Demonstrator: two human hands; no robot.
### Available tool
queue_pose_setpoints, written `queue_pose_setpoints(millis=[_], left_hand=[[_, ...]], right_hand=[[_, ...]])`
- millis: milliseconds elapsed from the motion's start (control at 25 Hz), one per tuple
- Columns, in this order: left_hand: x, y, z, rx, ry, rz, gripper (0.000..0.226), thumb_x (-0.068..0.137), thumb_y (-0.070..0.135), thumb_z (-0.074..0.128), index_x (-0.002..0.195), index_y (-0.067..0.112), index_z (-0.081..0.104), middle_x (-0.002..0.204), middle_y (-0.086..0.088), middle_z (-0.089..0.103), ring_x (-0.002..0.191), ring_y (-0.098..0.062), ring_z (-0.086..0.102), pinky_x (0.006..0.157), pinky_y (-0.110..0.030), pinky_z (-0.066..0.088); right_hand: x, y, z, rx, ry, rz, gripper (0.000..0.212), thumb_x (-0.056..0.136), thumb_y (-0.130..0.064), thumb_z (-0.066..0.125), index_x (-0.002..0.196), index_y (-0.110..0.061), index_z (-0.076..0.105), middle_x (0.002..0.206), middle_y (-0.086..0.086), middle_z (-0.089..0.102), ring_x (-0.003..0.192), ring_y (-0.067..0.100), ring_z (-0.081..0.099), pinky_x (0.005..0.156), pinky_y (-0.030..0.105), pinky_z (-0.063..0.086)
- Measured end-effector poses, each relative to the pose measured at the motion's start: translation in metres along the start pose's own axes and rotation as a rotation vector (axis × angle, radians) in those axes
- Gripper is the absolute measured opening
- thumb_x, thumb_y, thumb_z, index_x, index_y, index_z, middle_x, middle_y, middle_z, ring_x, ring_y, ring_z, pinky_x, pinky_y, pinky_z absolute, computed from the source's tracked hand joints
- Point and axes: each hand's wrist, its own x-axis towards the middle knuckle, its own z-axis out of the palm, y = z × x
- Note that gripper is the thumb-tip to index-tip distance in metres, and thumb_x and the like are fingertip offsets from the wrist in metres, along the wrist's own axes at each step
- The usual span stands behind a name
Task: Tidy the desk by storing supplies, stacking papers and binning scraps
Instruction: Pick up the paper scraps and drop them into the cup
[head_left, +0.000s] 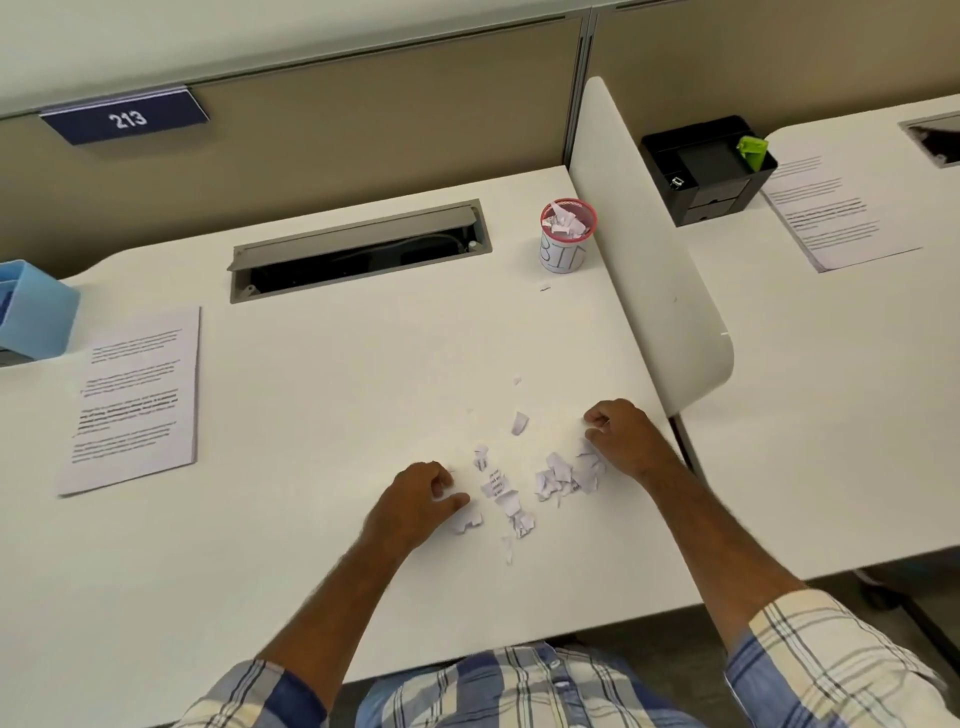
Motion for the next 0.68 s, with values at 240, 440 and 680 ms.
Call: queue_pose_setpoints(millis=[240,440,680], left_hand=[[-0.025,0.013,0.025,0.052,-0.013,0.001,0.048,0.074,0.059,0.082,0.098,0.024,0.061,0.098,0.009,0.056,0.090,-0.013,0.059,0.079,-0.029,0.049],[-0.022,0.014,0.033,0.124,-0.015,0.056,0.033,0.081,0.040,0.080,0.098,0.024,0.057,0.099,0.008,0.051,0.094,-0.019,0.059,0.078,-0.031,0.044],[-0.022,0.012,0.034,0.204,0.043,0.094,0.007,0.090,0.021,0.063,0.097,0.020,0.066,0.100,0.002,0.061,0.095,-0.021,0.061,0.075,-0.030,0.043]], right_hand=[[-0.023,-0.001,0.007,0.022,-0.134,-0.031,0.053,0.070,-0.021,0.092,0.118,-0.014,0.069,0.113,0.003,0.056,0.102,0.017,0.058,0.087,0.026,0.047],[-0.036,-0.003,0.020,-0.213,-0.178,-0.097,0.052,0.064,-0.017,0.090,0.110,-0.019,0.066,0.111,-0.001,0.050,0.105,0.024,0.052,0.089,0.037,0.052],[-0.048,0.002,0.021,-0.159,-0.122,-0.201,0.021,0.071,0.001,0.079,0.086,-0.011,0.069,0.090,-0.001,0.054,0.084,0.021,0.058,0.075,0.035,0.047]])
